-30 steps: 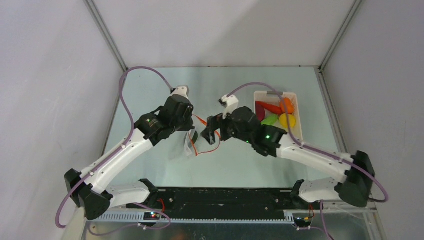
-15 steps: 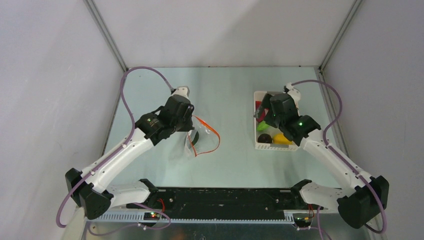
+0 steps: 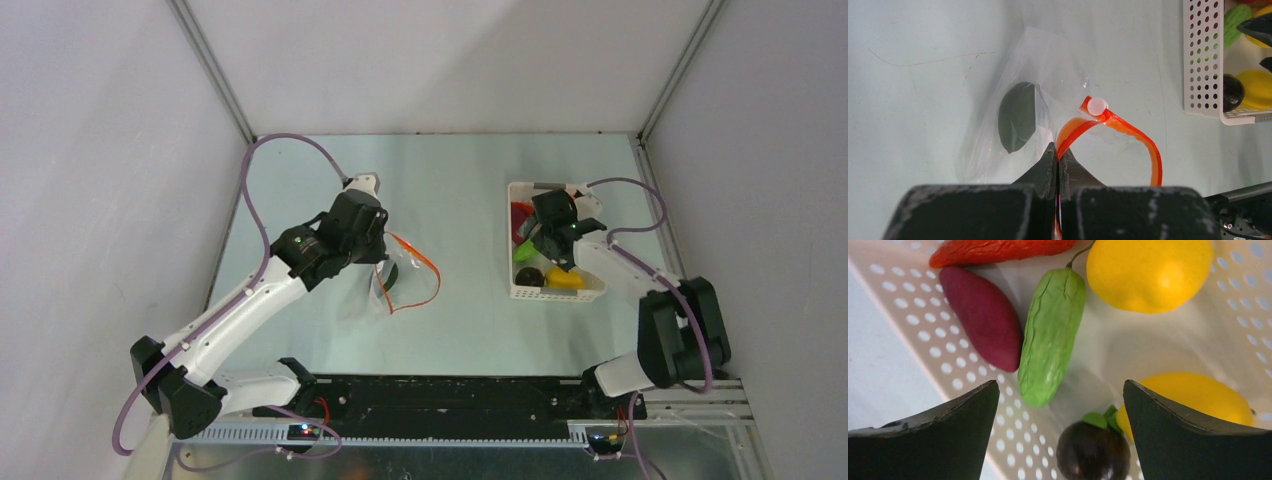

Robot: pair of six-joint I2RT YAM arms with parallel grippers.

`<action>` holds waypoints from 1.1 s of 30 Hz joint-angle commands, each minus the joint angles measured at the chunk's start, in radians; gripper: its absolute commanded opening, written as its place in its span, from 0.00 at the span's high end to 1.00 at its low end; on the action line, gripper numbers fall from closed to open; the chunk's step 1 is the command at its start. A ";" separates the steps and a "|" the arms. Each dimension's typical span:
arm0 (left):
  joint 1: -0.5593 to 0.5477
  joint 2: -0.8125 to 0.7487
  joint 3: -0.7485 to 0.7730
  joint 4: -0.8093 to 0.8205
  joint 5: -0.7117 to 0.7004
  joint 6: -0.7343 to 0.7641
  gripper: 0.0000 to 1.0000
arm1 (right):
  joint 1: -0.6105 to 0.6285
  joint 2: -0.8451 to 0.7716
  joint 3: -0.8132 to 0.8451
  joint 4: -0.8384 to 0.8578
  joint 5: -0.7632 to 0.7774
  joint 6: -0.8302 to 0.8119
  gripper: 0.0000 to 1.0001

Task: Place the food in the zip-top bag and seal the zipper
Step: Pick up the fake vegetable from the bin.

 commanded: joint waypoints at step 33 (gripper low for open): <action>0.004 -0.057 -0.022 0.034 -0.023 0.012 1.00 | -0.066 0.334 0.062 0.183 -0.111 0.048 0.69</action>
